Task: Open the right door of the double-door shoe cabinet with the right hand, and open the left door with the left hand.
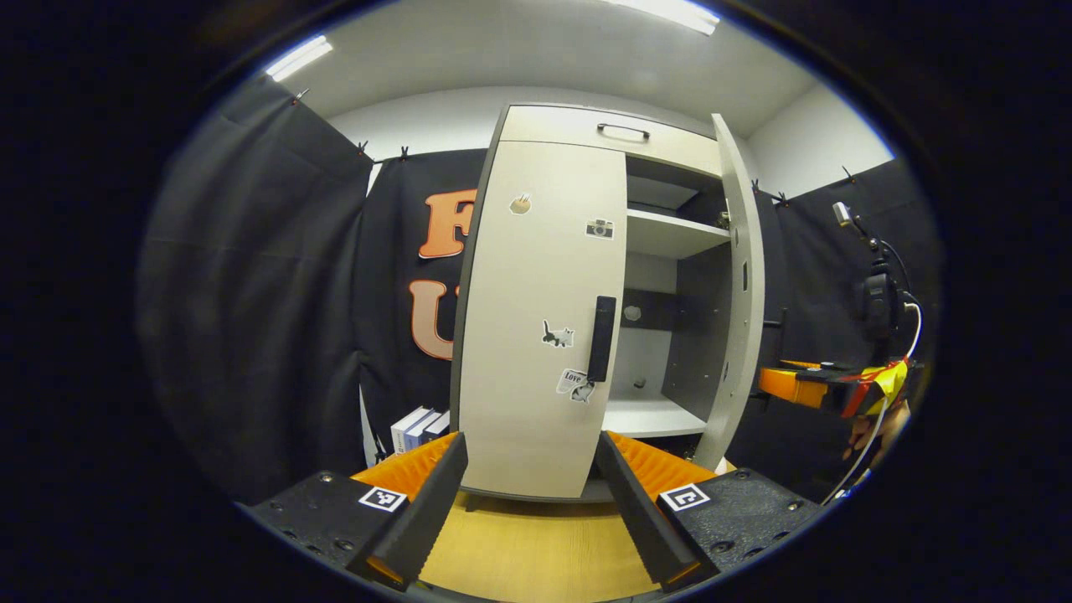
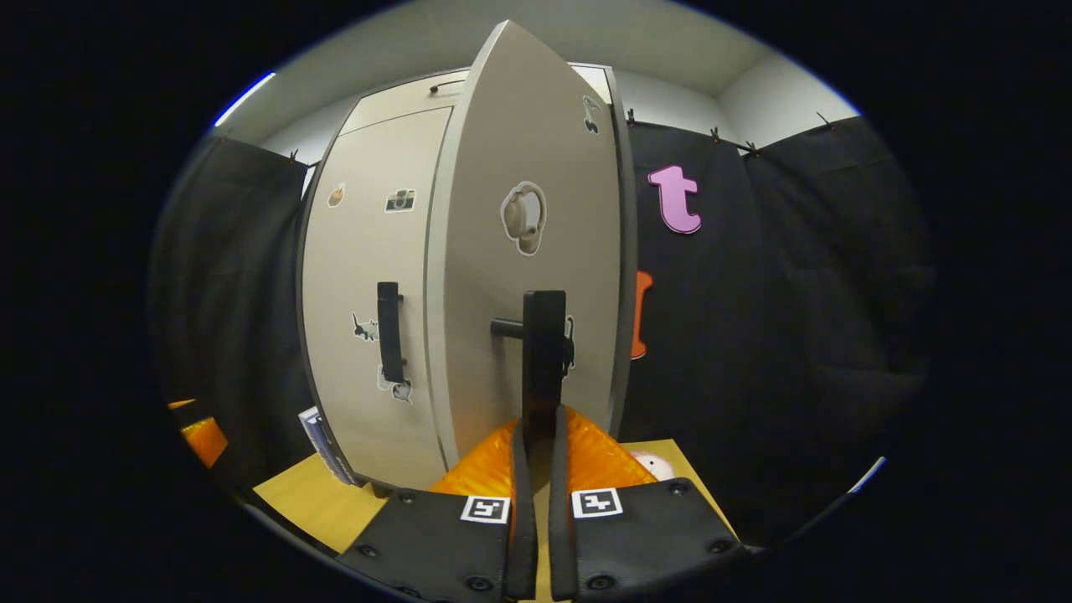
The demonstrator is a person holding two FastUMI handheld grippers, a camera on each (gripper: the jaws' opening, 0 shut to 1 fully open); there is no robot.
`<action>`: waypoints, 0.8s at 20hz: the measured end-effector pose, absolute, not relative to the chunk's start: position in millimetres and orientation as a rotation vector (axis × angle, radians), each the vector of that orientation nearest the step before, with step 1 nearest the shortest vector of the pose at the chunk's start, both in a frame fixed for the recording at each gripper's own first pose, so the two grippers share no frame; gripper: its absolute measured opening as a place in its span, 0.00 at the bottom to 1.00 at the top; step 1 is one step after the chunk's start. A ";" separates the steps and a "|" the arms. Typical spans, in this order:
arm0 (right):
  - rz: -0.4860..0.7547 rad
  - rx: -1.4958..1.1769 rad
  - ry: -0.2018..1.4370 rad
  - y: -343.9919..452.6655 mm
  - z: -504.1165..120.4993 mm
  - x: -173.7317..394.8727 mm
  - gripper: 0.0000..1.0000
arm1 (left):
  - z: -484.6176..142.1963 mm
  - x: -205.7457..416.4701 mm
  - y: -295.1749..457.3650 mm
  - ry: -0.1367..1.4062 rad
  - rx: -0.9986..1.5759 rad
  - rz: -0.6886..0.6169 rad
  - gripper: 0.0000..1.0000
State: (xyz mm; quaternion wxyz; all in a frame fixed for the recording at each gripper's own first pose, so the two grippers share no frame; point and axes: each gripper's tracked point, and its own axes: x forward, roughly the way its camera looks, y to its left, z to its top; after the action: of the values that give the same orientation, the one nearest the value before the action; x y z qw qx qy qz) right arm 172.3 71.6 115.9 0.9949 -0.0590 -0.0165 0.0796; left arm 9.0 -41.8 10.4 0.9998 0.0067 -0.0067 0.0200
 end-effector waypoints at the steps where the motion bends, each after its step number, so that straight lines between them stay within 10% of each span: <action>1: 0.154 -0.124 -0.034 64.6 116.3 172.2 0.14 | 11.4 9.0 -49.2 -0.015 0.012 0.044 0.95; 16: 0.142 -0.043 -0.005 3.4 120.1 179.1 0.07 | 11.3 16.5 -123.4 -0.011 0.018 0.059 0.95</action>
State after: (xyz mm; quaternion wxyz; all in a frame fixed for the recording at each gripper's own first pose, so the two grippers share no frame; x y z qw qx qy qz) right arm 179.1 3.4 120.1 0.9972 -0.0216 -0.0026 0.0711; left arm 16.5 -123.4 11.3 0.9995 0.0092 -0.0053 0.0297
